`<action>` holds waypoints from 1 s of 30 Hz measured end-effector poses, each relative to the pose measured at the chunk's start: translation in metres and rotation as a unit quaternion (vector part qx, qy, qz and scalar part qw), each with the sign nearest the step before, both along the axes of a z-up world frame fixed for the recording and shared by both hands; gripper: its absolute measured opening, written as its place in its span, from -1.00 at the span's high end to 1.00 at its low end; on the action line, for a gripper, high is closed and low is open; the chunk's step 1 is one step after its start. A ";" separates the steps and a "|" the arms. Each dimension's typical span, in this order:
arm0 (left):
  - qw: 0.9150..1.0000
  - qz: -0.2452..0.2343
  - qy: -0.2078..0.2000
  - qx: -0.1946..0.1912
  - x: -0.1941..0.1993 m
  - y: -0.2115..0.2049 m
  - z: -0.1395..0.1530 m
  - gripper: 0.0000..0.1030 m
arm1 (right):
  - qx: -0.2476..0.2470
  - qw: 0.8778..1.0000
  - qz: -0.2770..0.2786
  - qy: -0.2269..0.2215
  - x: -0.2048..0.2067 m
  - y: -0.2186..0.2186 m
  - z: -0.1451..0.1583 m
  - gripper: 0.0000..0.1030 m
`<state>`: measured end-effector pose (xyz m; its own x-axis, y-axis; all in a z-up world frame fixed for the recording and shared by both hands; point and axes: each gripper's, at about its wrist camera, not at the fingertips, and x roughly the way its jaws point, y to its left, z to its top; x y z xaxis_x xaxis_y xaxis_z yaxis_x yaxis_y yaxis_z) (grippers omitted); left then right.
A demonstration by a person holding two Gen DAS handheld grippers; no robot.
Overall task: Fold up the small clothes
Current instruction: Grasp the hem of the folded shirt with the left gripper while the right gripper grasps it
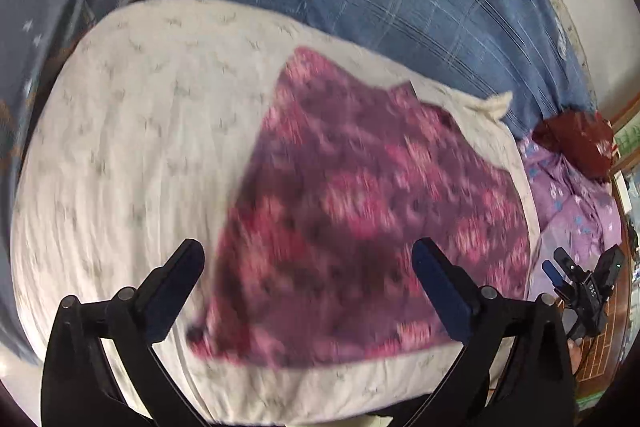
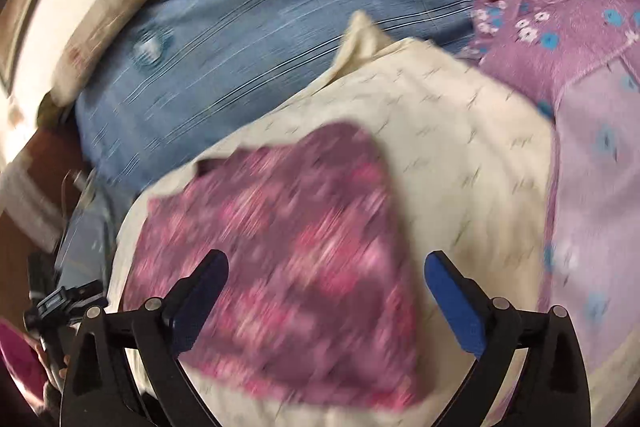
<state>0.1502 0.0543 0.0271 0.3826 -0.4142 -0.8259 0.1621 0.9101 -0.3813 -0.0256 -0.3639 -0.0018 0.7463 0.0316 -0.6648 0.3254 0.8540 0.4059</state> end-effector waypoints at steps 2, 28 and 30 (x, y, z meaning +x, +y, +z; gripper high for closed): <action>1.000 0.005 0.015 0.015 0.031 -0.004 -0.004 -1.00 | 0.018 1.000 -0.007 0.013 0.023 -0.020 -0.004 -0.93; 0.999 0.033 0.037 -0.004 0.158 -0.038 -0.017 -0.15 | 0.028 0.999 0.024 0.040 0.131 -0.050 -0.031 0.18; 0.996 0.035 0.068 -0.039 0.157 -0.026 -0.025 -0.32 | 0.045 0.998 0.011 0.031 0.133 -0.056 -0.029 0.16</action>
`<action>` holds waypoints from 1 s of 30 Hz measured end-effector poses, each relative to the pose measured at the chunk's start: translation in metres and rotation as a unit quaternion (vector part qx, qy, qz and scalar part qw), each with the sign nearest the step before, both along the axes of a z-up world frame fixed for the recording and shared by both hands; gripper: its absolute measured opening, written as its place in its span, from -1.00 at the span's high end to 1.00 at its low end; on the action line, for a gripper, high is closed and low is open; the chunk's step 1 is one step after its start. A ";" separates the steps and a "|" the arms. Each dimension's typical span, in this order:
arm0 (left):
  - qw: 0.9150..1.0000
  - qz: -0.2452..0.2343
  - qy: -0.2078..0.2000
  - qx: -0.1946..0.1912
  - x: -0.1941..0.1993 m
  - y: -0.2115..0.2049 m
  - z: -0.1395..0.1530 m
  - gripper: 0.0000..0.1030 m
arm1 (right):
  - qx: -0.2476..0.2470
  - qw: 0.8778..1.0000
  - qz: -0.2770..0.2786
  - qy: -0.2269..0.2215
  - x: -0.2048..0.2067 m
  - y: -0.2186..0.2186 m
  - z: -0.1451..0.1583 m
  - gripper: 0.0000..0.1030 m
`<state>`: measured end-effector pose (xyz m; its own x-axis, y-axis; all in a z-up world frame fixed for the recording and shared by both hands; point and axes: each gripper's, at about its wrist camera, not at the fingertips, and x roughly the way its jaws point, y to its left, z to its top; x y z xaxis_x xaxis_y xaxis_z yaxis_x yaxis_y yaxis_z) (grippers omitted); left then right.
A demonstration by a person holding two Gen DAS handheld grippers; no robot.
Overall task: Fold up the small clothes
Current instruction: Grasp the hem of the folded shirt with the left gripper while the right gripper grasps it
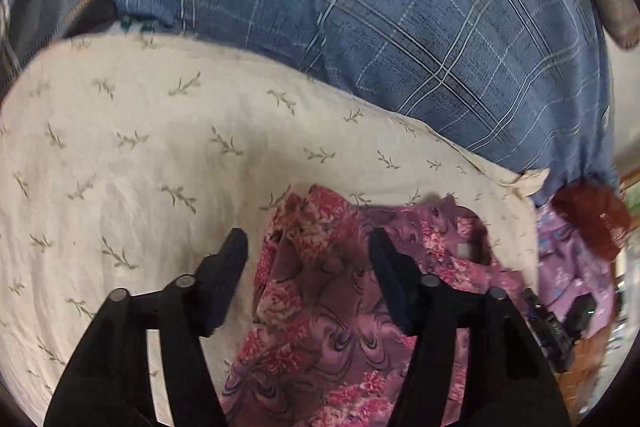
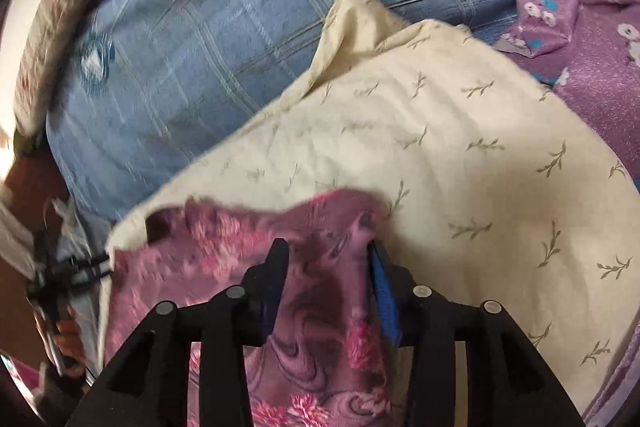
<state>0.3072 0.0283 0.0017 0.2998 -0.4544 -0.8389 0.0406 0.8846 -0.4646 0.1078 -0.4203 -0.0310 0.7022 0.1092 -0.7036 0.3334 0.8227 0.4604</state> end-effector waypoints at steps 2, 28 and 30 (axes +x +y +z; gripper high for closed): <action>1.000 -0.003 0.026 -0.011 0.001 0.002 -0.010 -0.34 | 0.015 1.000 -0.004 0.008 0.003 -0.006 -0.004 0.16; 0.999 -0.027 -0.022 0.020 -0.012 -0.002 0.021 -0.22 | -0.055 0.997 -0.037 -0.025 -0.021 -0.004 0.025 0.45; 0.997 -0.040 -0.046 0.047 -0.023 -0.007 0.029 -0.22 | -0.043 0.998 -0.023 -0.039 -0.034 0.010 0.034 0.41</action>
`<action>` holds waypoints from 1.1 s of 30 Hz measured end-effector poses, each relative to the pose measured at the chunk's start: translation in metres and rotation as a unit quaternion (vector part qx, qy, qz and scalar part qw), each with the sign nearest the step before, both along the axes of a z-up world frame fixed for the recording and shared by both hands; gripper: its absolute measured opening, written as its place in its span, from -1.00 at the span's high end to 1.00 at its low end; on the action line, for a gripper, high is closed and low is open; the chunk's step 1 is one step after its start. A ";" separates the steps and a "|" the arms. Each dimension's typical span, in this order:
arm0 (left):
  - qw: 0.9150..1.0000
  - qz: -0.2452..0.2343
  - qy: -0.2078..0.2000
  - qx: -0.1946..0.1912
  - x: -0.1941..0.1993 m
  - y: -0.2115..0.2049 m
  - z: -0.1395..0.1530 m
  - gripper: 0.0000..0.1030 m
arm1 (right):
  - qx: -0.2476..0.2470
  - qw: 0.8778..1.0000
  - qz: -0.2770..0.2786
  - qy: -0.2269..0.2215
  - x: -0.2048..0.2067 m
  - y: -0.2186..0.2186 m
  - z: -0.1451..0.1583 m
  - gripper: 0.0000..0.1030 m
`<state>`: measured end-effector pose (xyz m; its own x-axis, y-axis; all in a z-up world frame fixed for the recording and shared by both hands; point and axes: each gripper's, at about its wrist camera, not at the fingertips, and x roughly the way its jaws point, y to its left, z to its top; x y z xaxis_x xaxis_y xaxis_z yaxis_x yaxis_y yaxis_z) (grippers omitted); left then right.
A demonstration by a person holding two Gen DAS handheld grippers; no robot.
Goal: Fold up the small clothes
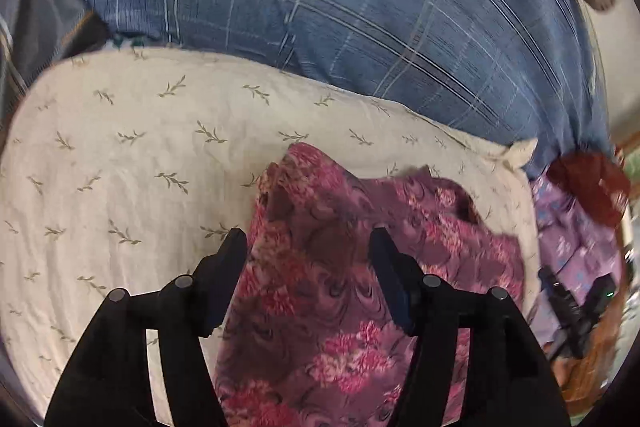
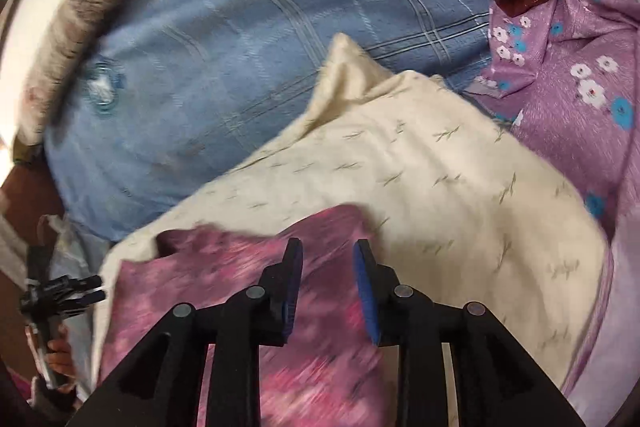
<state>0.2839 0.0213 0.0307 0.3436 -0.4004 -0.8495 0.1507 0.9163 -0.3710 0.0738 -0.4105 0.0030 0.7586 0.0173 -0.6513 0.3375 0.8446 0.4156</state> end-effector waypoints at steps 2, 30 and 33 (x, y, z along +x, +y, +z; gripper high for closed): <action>1.000 -0.005 0.003 0.010 -0.002 0.003 0.001 -0.22 | 0.012 0.999 0.032 -0.003 0.001 0.016 0.005 0.41; 0.992 -0.125 0.019 -0.016 -0.084 0.055 -0.025 -0.27 | -0.196 0.879 0.427 0.083 0.255 0.361 -0.017 0.87; 0.995 -0.104 0.008 0.006 -0.082 0.058 -0.026 -0.27 | -0.172 0.903 0.390 0.052 0.268 0.359 0.000 0.87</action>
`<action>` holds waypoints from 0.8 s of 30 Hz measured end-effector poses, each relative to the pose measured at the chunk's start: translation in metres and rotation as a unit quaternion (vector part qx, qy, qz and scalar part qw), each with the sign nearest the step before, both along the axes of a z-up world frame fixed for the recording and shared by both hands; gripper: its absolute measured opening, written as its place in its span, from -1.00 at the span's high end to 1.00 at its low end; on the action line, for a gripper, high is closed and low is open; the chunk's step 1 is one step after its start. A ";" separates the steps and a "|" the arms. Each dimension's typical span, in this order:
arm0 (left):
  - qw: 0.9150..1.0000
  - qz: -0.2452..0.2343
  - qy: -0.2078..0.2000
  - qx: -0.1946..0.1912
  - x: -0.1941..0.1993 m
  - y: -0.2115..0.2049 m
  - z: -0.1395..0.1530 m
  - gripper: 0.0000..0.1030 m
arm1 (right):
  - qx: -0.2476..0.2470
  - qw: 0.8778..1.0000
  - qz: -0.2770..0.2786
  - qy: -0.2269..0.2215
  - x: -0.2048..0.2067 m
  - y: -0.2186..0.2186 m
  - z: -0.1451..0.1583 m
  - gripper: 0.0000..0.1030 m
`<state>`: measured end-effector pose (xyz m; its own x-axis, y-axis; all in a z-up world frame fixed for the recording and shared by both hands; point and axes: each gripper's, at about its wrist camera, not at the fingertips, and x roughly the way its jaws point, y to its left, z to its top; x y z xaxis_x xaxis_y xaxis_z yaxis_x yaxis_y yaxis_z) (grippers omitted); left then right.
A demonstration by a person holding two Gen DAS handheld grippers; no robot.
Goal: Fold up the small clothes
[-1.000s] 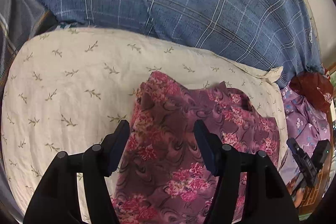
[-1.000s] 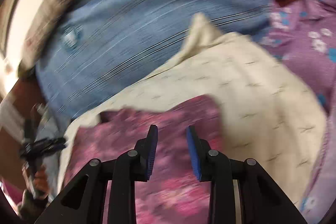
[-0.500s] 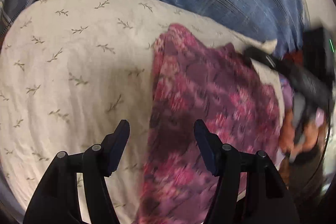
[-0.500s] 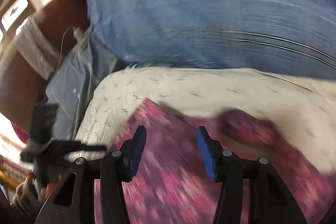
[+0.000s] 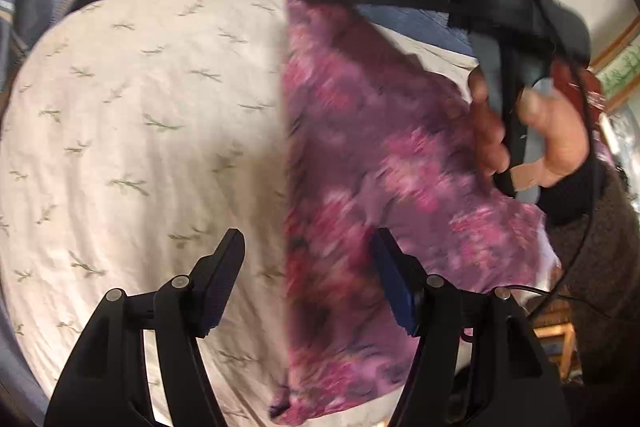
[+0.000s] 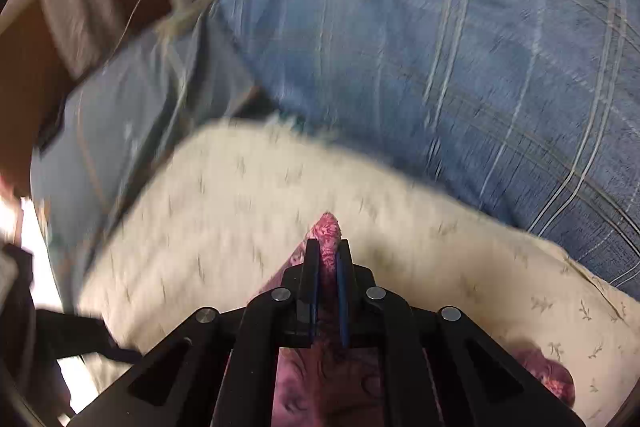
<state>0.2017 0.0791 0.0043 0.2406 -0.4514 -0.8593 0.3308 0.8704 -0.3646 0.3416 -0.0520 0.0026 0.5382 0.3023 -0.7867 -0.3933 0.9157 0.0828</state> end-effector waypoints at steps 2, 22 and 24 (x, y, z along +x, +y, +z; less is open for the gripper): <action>1.000 0.010 0.001 0.021 0.000 0.000 -0.007 -0.27 | -0.008 0.999 -0.033 0.021 0.014 -0.001 -0.016 0.84; 0.998 0.053 0.015 -0.008 0.025 -0.069 0.018 -0.27 | 0.031 0.908 -0.416 0.040 -0.204 -0.350 -0.021 -0.06; 0.998 0.050 0.030 0.000 0.024 -0.074 0.010 -0.27 | 0.048 0.908 -0.412 0.061 -0.208 -0.358 -0.040 -0.04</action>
<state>0.2257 0.0054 0.0140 0.2316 -0.4282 -0.8735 0.2203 0.8977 -0.3816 0.1338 -0.4100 -0.0373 0.5230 -0.0924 -0.8473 0.4396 0.8809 0.1753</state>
